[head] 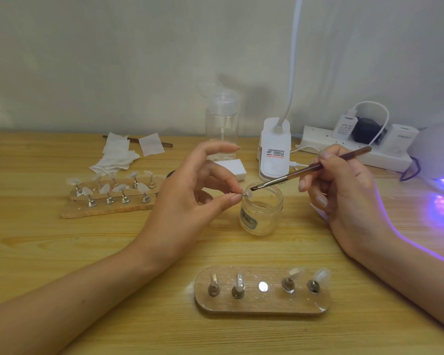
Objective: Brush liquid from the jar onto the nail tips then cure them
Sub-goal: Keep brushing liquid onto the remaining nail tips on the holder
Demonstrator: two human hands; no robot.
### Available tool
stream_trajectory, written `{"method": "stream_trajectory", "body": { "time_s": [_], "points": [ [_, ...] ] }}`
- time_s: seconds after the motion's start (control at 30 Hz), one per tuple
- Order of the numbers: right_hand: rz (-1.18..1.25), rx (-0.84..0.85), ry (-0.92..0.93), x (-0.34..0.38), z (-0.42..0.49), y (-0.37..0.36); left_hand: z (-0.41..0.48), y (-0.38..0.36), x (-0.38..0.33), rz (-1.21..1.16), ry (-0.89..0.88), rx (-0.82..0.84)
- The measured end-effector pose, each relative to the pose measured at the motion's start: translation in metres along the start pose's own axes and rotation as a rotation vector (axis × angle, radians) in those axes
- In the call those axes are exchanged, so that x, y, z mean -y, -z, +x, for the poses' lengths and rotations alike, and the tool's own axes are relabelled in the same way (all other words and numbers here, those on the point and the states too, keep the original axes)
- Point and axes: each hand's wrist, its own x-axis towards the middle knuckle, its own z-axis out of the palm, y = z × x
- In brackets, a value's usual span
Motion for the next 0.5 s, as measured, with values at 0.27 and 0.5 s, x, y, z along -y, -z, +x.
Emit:
{"method": "stream_trajectory", "body": {
  "time_s": [0.27, 0.5],
  "points": [
    [-0.010, -0.020, -0.018, -0.0003, 0.0006, -0.0004, 0.0002, -0.0007, -0.0001, -0.005, 0.011, -0.003],
    [-0.033, 0.042, 0.018, -0.0011, 0.0000, -0.0018, 0.0000, -0.0003, -0.0004, -0.001, 0.017, -0.006]
  ]
}}
